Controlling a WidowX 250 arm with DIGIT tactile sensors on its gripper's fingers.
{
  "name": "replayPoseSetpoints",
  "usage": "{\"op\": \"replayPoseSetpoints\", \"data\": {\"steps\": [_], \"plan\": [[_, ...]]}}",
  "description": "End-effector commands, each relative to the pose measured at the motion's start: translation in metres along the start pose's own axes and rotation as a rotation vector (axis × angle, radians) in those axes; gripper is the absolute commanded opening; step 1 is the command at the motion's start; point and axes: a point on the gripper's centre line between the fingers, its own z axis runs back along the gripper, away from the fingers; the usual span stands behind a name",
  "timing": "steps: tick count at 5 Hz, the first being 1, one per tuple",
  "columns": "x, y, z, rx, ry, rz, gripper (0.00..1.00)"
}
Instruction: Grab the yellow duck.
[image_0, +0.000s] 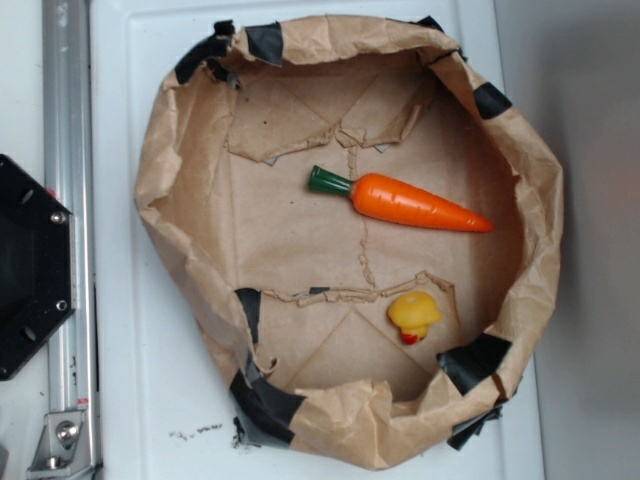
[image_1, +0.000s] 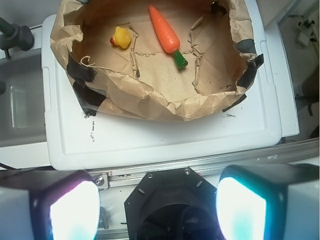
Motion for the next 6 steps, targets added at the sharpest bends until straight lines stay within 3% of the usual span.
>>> {"op": "replayPoseSetpoints", "data": {"steps": [1, 2, 3, 5, 6], "plan": [[0.000, 0.000, 0.000, 0.000, 0.000, 0.000, 1.00], [0.049, 0.011, -0.019, -0.066, -0.103, -0.076, 1.00], [0.091, 0.014, -0.037, -0.082, -0.210, 0.031, 1.00], [0.142, 0.009, -0.110, -0.127, -0.199, 0.539, 1.00], [0.162, 0.003, -0.141, -0.186, -0.064, 0.413, 1.00]]}}
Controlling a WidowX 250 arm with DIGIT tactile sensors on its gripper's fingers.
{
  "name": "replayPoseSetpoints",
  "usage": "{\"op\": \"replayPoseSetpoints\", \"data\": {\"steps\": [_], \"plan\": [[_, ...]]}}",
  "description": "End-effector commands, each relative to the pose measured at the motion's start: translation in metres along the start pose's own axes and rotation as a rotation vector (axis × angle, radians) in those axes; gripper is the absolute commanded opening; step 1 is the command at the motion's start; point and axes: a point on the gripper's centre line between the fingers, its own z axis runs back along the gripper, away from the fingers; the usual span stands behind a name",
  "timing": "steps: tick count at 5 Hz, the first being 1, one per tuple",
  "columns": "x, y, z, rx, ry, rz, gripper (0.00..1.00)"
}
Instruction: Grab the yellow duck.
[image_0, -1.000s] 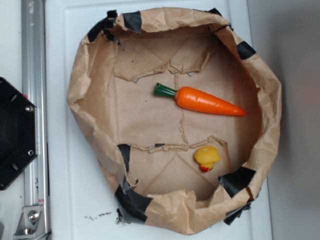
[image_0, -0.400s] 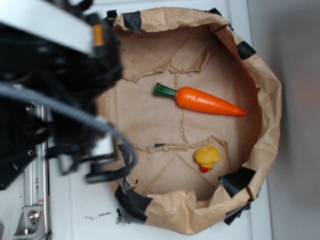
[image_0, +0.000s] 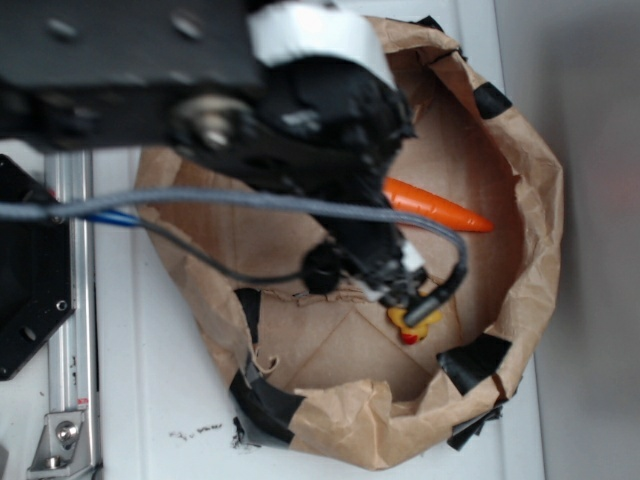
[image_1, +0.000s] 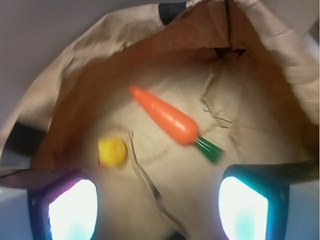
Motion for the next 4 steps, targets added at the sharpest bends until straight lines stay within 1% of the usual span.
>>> {"op": "replayPoseSetpoints", "data": {"steps": [1, 2, 3, 4], "plan": [[0.020, -0.018, -0.055, -0.030, 0.112, -0.111, 1.00], [0.016, -0.038, -0.083, -0.035, 0.148, -0.173, 1.00], [-0.002, -0.052, -0.092, -0.088, 0.219, -0.240, 1.00], [-0.021, -0.056, -0.096, -0.091, 0.260, -0.278, 1.00]]}}
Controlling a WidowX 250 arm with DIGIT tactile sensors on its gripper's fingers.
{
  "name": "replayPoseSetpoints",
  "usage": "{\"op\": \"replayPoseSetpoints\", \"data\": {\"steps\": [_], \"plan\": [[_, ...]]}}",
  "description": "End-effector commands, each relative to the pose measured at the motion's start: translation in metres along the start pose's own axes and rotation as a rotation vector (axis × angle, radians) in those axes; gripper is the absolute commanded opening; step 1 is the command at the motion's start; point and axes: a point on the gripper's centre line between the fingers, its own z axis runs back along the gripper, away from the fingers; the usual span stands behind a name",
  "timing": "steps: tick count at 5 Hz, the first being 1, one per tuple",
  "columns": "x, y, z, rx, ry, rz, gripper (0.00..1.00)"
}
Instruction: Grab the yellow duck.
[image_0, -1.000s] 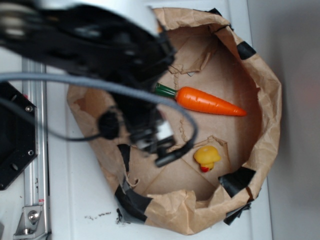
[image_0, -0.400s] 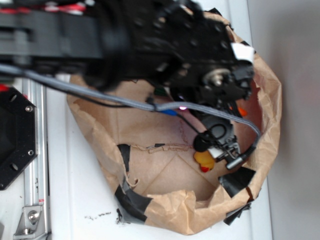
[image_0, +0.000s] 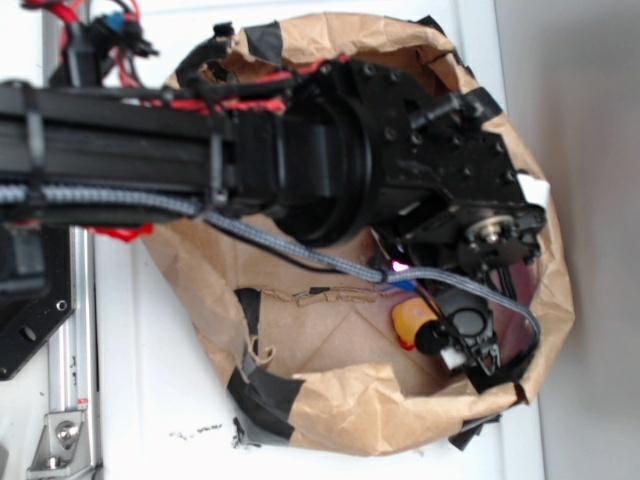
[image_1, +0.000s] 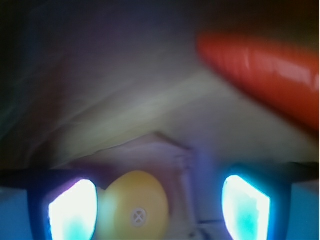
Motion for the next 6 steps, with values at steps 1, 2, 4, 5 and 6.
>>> {"op": "replayPoseSetpoints", "data": {"steps": [1, 2, 4, 5, 6], "plan": [[-0.035, -0.014, -0.008, 0.005, 0.041, -0.105, 0.99], [-0.044, -0.010, -0.016, 0.025, 0.046, -0.100, 0.00], [-0.041, -0.002, -0.005, 0.053, 0.020, -0.121, 0.00], [-0.032, 0.001, 0.023, 0.029, -0.069, -0.131, 1.00], [-0.018, -0.001, 0.021, -0.003, -0.070, -0.158, 1.00]]}}
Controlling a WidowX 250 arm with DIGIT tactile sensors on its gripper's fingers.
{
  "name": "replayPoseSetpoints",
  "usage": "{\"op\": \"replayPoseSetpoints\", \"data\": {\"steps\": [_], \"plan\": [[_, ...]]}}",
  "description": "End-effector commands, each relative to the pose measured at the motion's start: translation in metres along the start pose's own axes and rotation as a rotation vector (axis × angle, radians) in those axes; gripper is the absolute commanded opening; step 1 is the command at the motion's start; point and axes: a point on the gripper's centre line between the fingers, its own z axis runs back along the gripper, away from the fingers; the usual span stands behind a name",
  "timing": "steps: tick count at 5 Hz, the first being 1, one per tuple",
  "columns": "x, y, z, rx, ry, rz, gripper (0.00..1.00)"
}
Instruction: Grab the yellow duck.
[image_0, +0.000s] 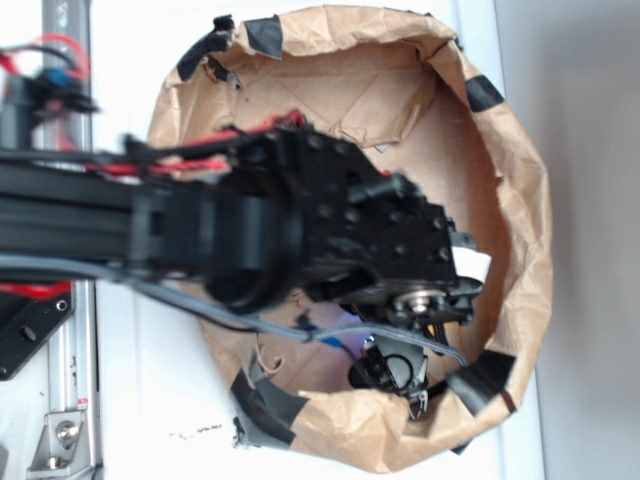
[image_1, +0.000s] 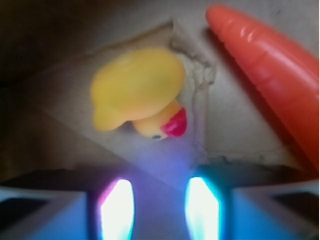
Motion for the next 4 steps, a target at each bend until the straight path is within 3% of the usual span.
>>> {"op": "replayPoseSetpoints", "data": {"steps": [1, 4], "plan": [[0.024, 0.001, 0.008, -0.036, -0.061, -0.048, 1.00], [0.039, -0.002, -0.018, -0.024, -0.053, -0.116, 1.00]]}}
